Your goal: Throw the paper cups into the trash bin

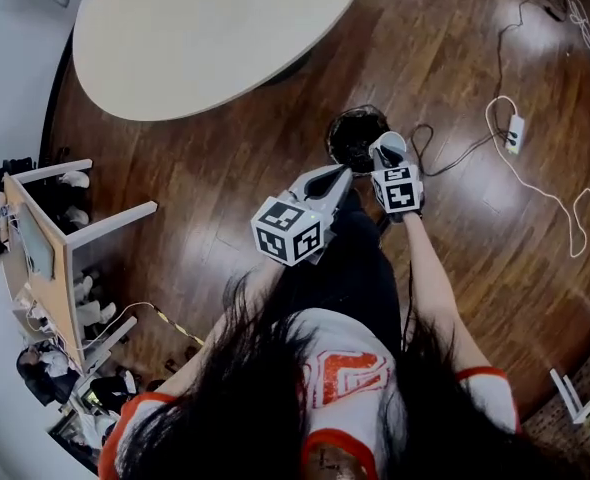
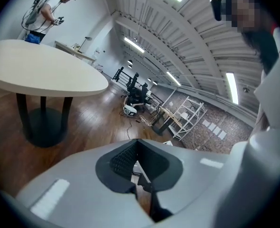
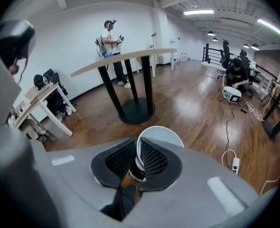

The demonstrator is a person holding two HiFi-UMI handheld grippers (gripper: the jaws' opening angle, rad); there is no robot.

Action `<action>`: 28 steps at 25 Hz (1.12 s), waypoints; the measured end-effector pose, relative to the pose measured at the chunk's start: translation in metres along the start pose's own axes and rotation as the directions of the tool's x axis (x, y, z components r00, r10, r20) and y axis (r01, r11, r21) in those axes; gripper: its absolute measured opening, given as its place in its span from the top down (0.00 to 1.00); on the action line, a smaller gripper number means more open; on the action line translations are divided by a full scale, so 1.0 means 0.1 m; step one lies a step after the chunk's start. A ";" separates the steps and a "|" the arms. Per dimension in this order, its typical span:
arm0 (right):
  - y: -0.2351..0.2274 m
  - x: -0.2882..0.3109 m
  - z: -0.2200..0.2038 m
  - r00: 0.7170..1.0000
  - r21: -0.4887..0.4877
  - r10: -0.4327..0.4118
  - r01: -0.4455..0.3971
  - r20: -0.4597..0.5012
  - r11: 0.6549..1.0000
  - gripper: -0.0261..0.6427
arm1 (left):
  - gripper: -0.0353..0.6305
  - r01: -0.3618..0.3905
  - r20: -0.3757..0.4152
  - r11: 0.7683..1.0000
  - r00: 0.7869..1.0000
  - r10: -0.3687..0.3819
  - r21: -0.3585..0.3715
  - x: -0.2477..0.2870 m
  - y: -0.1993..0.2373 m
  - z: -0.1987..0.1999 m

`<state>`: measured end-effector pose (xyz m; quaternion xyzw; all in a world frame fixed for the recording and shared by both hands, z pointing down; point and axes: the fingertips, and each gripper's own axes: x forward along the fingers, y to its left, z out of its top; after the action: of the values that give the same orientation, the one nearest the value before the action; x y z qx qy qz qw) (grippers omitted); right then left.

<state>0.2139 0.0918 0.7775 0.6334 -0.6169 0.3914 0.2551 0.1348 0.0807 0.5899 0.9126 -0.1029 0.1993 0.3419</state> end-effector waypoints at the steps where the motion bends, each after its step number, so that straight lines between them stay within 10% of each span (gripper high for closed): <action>1: -0.03 0.14 -0.07 1.000 -0.009 0.002 -0.002 -0.022 1.000 0.92 | 0.95 -0.002 -0.001 1.000 1.000 0.002 -0.001 -0.01 0.05 -0.03; 12: -0.18 0.89 -0.41 0.985 0.087 0.013 0.002 -0.171 0.996 0.82 | 0.95 -0.069 0.056 0.997 0.996 0.070 -0.020 -0.14 0.61 -0.04; 19: -0.05 0.10 0.20 0.997 0.252 -0.035 0.018 0.063 0.967 0.96 | 0.95 -0.078 0.080 0.996 0.994 0.081 -0.036 -0.42 0.55 0.25; 28: 0.24 -1.22 1.02 0.943 0.309 -0.062 -0.044 0.326 0.950 0.96 | 0.95 -0.038 0.140 0.999 0.990 0.035 0.021 -0.52 0.16 0.66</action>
<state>0.2175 0.0785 0.6173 0.7254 -0.5783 0.3705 0.0459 0.1018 0.0271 0.5312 0.9262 -0.1409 0.1424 0.3194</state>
